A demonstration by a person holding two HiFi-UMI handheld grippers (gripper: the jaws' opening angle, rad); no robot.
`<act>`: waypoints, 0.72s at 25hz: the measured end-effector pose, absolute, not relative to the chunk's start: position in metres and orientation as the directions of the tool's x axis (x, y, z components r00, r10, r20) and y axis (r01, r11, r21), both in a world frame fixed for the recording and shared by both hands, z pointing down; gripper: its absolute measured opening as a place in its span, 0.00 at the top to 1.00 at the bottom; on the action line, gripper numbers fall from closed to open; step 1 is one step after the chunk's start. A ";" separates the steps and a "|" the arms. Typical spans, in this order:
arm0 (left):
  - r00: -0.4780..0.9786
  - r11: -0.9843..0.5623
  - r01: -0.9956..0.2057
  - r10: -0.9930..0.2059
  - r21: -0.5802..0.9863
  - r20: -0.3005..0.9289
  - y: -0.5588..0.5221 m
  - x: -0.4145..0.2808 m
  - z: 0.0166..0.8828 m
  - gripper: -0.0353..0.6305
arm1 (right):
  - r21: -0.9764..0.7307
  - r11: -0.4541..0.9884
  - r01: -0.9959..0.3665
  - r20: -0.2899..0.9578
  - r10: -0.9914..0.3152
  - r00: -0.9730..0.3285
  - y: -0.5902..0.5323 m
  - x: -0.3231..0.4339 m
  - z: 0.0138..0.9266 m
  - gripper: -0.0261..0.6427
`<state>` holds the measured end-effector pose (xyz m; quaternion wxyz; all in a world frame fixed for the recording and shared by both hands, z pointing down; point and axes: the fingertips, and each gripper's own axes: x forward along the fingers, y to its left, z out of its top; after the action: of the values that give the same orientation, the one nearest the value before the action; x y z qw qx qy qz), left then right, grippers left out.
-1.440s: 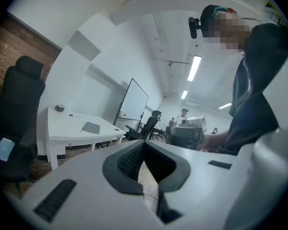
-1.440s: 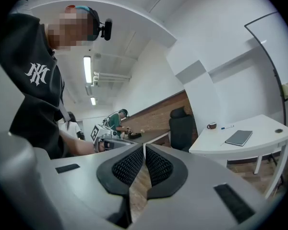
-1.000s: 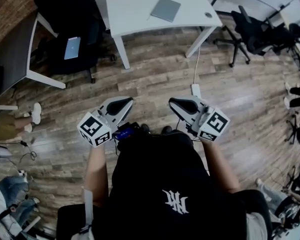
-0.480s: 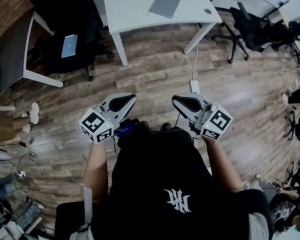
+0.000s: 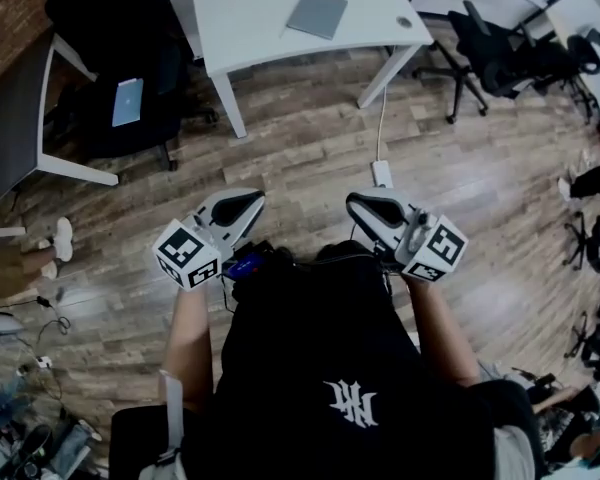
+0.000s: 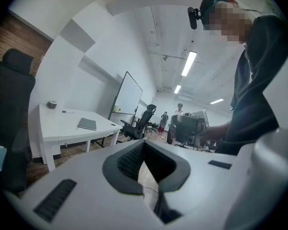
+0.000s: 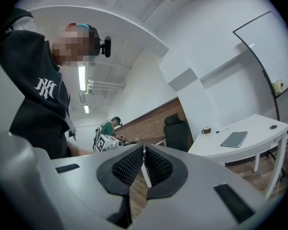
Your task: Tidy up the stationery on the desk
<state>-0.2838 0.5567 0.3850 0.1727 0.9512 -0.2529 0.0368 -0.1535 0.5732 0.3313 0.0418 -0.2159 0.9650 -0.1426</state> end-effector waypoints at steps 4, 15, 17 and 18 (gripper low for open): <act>0.875 -0.815 -0.484 -0.460 0.319 0.151 0.548 -0.283 0.392 0.95 | -0.365 0.850 -0.379 -0.152 -0.456 -0.877 0.565 -0.136 0.319 0.90; 0.861 -0.796 -0.508 -0.468 0.329 0.198 0.464 -0.238 0.387 0.95 | -0.399 0.851 -0.342 -0.208 -0.447 -0.870 0.471 -0.072 0.319 0.90; 0.854 -0.785 -0.521 -0.479 0.336 0.204 0.443 -0.230 0.386 0.95 | -0.383 0.865 -0.324 -0.211 -0.423 -0.881 0.450 -0.064 0.318 0.90; 0.849 -0.778 -0.529 -0.487 0.339 0.205 0.431 -0.225 0.385 0.95 | -0.374 0.871 -0.319 -0.206 -0.413 -0.887 0.439 -0.059 0.318 0.90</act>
<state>-0.2255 0.4308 0.3854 0.1954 0.9413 -0.2699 0.0530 -0.0592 0.4385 0.3184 0.1412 -0.1911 0.9569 -0.1672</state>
